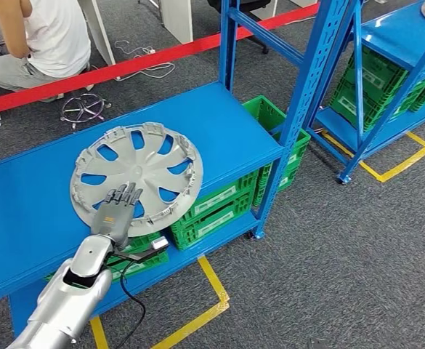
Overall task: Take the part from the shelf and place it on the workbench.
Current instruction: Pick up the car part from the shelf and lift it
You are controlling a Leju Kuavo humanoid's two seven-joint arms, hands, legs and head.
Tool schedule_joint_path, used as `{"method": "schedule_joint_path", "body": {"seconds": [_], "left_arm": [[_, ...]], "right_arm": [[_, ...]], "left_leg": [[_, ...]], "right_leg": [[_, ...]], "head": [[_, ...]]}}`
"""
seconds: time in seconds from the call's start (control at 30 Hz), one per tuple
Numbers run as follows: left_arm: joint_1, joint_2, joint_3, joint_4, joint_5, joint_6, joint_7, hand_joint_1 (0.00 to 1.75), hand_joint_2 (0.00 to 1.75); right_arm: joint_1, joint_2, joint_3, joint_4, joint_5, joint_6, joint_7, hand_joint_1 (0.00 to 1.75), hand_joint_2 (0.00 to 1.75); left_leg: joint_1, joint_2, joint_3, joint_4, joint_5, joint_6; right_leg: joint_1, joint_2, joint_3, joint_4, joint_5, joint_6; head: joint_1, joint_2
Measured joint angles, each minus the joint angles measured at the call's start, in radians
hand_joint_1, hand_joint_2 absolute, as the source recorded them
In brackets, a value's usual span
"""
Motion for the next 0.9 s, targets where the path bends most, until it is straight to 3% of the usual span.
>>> {"method": "schedule_joint_path", "body": {"seconds": [0.07, 0.17, 0.2, 0.5, 0.9], "left_arm": [[-0.008, -0.001, 0.002, 0.015, 0.000, 0.006, -0.004, 0.07, 1.75], [-0.017, -0.003, 0.004, 0.033, -0.001, 0.019, -0.012, 1.37, 1.75], [-0.018, -0.003, 0.004, 0.037, -0.002, 0.022, -0.015, 1.74, 1.75], [-0.008, -0.019, 0.004, 0.038, 0.016, 0.039, -0.057, 1.75, 1.75], [0.043, -0.049, -0.018, -0.073, 0.054, 0.043, -0.107, 1.75, 1.75]], "right_arm": [[0.000, 0.000, 0.000, 0.000, 0.004, -0.001, 0.000, 0.00, 0.00], [0.000, 0.000, 0.000, 0.000, 0.010, -0.005, 0.001, 0.00, 0.00], [0.000, 0.000, 0.000, 0.000, 0.011, -0.006, 0.001, 0.00, 0.00], [0.001, 0.003, -0.001, 0.000, 0.028, -0.009, 0.001, 0.00, 0.00], [0.003, 0.003, -0.003, 0.000, 0.030, -0.015, -0.001, 0.00, 0.00]], "left_leg": [[0.000, 0.000, 0.000, 0.000, 0.000, 0.000], [0.000, 0.000, 0.001, 0.000, 0.000, 0.000], [0.000, 0.000, 0.001, 0.000, 0.000, 0.000], [0.000, -0.002, 0.002, 0.000, 0.001, 0.001], [0.000, -0.002, 0.002, 0.000, 0.001, 0.001]], "right_leg": [[0.000, 0.000, 0.000, 0.000, 0.000, 0.000], [0.000, 0.000, 0.001, 0.000, 0.000, 0.000], [0.000, 0.000, 0.002, 0.000, 0.000, 0.000], [0.000, -0.003, 0.003, 0.000, 0.001, 0.000], [0.000, -0.001, 0.002, 0.000, 0.001, 0.000]], "head": [[0.000, 0.000], [0.000, 0.000], [0.000, 0.000], [0.000, 0.000], [0.000, 0.000]]}}
